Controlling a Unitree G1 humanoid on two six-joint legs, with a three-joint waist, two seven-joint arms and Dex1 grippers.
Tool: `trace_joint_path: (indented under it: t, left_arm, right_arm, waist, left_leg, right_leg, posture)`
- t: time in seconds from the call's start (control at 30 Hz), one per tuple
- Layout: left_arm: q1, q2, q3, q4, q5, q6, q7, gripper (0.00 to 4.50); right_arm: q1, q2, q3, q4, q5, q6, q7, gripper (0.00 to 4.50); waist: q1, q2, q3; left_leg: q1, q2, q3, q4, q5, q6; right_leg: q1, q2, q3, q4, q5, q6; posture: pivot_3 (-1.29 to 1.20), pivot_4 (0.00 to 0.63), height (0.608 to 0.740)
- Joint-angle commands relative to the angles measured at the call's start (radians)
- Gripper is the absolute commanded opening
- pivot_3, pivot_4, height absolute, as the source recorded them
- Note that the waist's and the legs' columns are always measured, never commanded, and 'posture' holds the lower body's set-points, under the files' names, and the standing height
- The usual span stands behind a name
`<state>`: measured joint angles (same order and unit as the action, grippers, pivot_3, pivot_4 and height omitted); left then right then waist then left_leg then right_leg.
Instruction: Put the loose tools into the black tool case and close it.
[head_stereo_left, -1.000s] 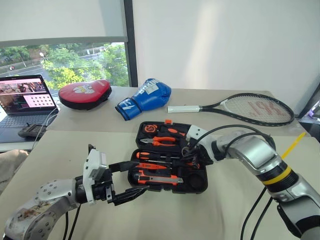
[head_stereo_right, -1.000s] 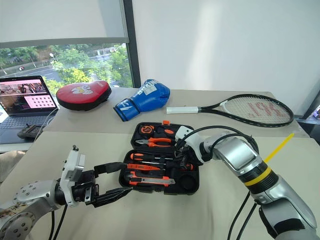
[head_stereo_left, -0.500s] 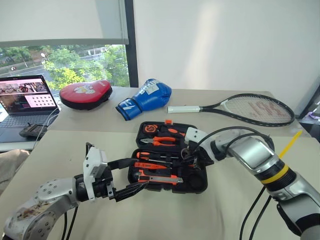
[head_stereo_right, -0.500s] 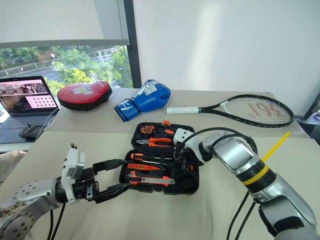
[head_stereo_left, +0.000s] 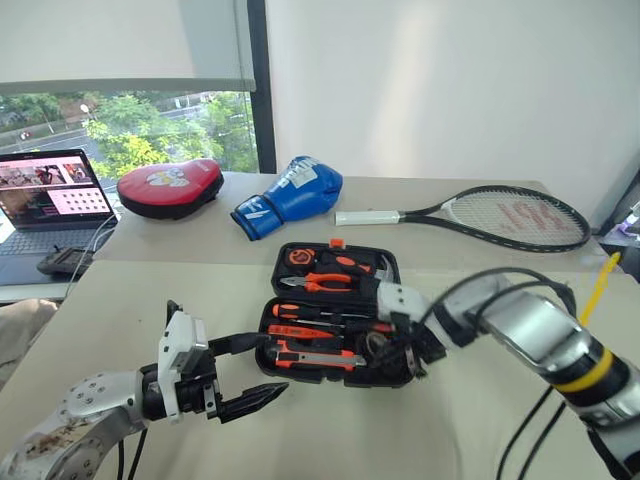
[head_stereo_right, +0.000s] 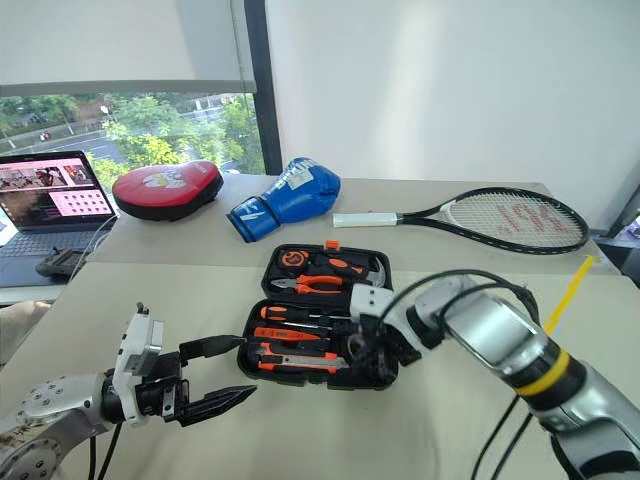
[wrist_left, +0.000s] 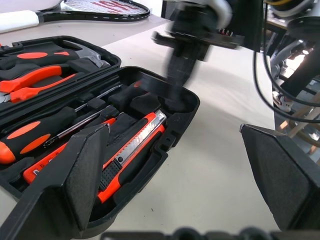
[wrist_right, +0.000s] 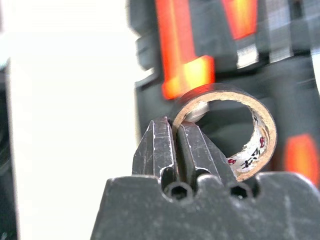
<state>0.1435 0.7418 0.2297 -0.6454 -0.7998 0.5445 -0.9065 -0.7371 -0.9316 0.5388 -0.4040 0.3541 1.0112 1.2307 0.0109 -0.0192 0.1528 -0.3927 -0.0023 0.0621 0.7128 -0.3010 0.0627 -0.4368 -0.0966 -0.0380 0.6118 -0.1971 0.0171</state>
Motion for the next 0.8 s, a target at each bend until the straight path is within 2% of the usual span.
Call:
trace_joint_path:
  t: [0.03, 0.4, 0.73, 0.8]
  left_arm:
    - [-0.027, 0.014, -0.004, -0.037, -0.009, 0.001, 0.01, 4.5]
    - [-0.058, 0.033, -0.003, -0.029, -0.023, 0.023, 0.018, 4.5]
    - [-0.075, 0.04, -0.008, -0.055, -0.045, 0.053, 0.061, 4.5]
    - [-0.085, 0.041, -0.012, -0.052, -0.046, 0.057, 0.065, 4.5]
  right_arm:
    - [0.014, -0.029, 0.03, -0.048, -0.039, -0.024, 0.003, 0.07]
    - [0.006, -0.013, 0.077, -0.007, -0.127, -0.039, -0.009, 0.07]
    - [-0.007, -0.013, 0.067, 0.008, -0.143, -0.045, 0.012, 0.07]
    - [-0.002, 0.0, 0.052, -0.004, -0.123, -0.045, 0.019, 0.78]
  waist:
    - [0.0, 0.0, 0.0]
    - [0.001, 0.0, 0.0]
    - [0.001, 0.0, 0.0]
    - [0.001, 0.0, 0.0]
  left_leg:
    - [0.0, 0.0, 0.0, 0.0, 0.0, 0.0]
    - [0.01, 0.001, -0.001, 0.0, -0.001, 0.003]
    - [0.009, 0.001, -0.001, 0.0, 0.0, 0.001]
    - [0.008, 0.001, -0.001, 0.0, 0.0, 0.0]
  right_leg:
    - [0.0, 0.0, 0.0, 0.0, 0.0, 0.0]
    - [0.009, 0.004, -0.001, 0.001, 0.001, -0.003]
    - [0.008, 0.003, -0.001, 0.0, 0.001, -0.003]
    - [0.008, 0.003, -0.001, 0.0, 0.001, -0.003]
  posture:
    - [0.0, 0.15, 0.74]
    - [0.0, 0.15, 0.74]
    - [0.0, 0.15, 0.74]
    - [0.0, 0.15, 0.74]
